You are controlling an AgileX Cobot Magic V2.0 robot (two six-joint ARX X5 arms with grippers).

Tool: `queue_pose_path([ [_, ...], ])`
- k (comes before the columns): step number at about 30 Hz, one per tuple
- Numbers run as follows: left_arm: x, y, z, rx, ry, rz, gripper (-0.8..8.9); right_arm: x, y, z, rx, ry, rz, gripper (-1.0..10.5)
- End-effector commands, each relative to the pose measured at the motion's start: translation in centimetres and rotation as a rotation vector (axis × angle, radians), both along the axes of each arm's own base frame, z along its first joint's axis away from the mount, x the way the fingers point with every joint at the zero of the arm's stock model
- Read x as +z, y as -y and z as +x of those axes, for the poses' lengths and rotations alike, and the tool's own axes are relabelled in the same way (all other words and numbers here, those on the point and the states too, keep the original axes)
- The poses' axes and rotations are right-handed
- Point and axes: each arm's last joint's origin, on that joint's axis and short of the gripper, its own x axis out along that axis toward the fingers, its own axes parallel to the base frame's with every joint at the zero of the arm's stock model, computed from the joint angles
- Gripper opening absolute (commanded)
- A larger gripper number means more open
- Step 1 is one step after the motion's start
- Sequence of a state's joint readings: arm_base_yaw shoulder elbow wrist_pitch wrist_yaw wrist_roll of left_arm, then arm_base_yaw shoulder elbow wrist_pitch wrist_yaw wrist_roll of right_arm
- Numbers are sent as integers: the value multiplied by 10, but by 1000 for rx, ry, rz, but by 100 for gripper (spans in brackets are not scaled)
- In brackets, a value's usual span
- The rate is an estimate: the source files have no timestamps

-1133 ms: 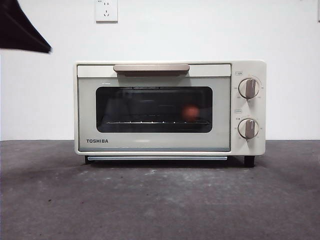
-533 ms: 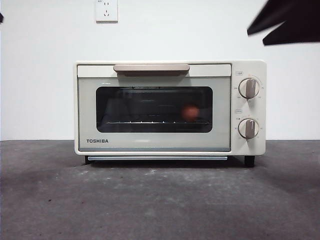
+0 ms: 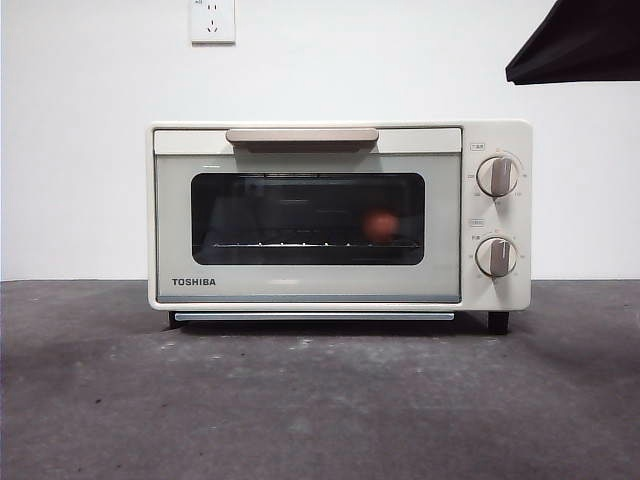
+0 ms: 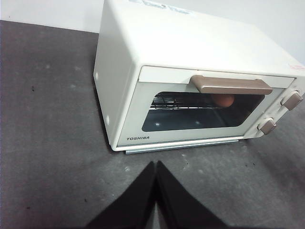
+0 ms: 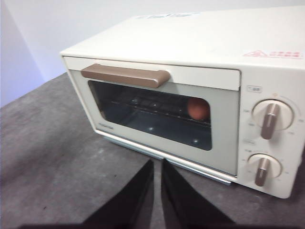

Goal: Eggoven

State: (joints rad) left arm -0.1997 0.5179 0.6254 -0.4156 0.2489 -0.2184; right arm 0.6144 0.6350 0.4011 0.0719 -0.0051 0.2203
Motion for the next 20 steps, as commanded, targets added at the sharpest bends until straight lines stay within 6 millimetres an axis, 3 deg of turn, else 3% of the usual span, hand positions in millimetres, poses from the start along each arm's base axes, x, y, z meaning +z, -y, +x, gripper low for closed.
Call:
queue_pose_path([
  [1,6,0,0,-5,31,12,8,0,-1,0,2,11,-8,3],
  [16,6,0,0,-6,32,13,8,0,-1,0,3,11,-8,3],
  [20,9,-3,-4,-41,153,185,8,0,-1,0,3,11,-8,3],
])
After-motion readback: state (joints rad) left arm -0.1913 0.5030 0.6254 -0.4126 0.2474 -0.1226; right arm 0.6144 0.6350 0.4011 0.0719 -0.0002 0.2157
